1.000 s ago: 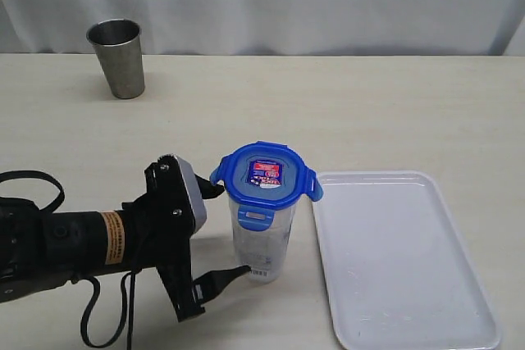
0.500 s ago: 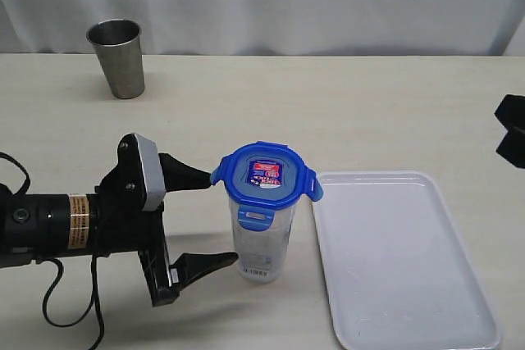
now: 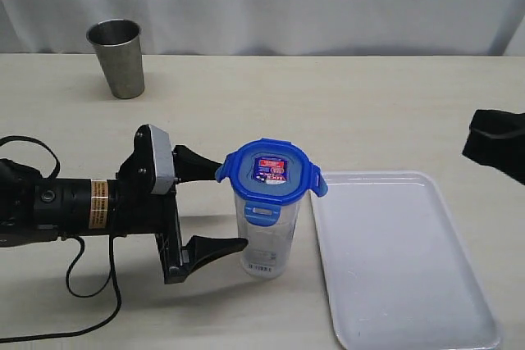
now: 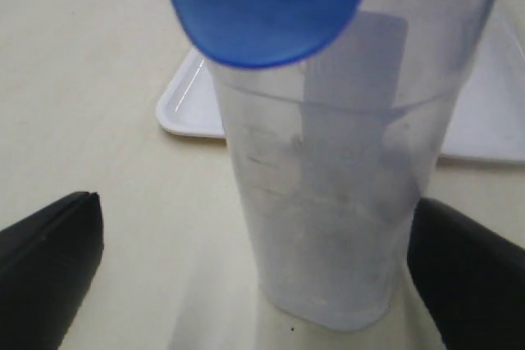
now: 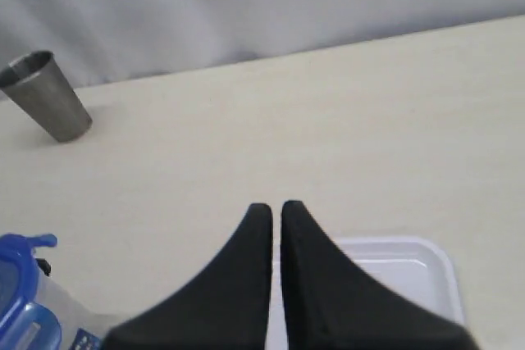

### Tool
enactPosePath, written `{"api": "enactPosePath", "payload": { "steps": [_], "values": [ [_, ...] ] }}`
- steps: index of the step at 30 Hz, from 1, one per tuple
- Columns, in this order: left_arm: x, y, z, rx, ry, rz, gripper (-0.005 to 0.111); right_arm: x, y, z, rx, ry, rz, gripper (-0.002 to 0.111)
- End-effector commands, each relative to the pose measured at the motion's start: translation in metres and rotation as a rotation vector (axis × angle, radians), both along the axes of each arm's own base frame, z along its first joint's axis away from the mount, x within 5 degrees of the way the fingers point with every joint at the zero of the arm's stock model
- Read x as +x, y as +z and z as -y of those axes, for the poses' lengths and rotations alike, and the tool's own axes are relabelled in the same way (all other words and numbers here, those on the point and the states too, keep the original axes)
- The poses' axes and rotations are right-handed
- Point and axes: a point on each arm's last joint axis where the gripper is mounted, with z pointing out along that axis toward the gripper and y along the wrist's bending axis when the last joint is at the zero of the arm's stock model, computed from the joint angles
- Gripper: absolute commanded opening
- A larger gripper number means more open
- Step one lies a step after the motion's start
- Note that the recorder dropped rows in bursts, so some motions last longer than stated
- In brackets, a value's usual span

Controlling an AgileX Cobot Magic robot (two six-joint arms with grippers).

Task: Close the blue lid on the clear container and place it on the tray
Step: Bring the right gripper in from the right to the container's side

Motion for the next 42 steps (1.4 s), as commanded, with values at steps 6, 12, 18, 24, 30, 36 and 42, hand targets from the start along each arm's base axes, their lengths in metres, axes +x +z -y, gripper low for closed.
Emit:
{"api": "enactPosePath", "payload": {
  "steps": [6, 12, 18, 24, 30, 36, 42],
  "values": [
    [0.001, -0.005, 0.004, -0.033, -0.06, -0.006, 0.105, 0.038, -0.032, -0.012, -0.114, 0.049, -0.293, 0.004],
    [0.001, -0.004, 0.004, -0.041, -0.065, -0.002, 0.105, 0.043, -0.048, -0.023, -0.148, 0.113, -0.346, 0.004],
    [0.0, -0.004, 0.004, -0.04, -0.084, 0.006, 0.105, 0.033, -0.044, -0.061, -0.123, 0.29, -0.284, 0.004],
    [0.0, -0.004, 0.004, -0.035, -0.083, 0.005, 0.105, 0.046, -0.046, -0.083, -0.137, 0.431, -0.392, 0.004],
    [0.0, -0.005, 0.004, -0.023, -0.082, 0.003, 0.105, 0.078, -0.053, -0.069, -0.116, 0.371, -0.477, 0.004],
    [0.0, -0.005, 0.004, -0.019, -0.085, 0.017, 0.105, 0.093, -0.063, -0.026, -0.016, 0.307, -0.47, 0.004],
    [0.0, -0.005, 0.004, -0.018, -0.086, 0.02, 0.105, 0.078, -0.062, -0.026, 0.212, 0.571, -0.162, 0.004]
  ]
}}
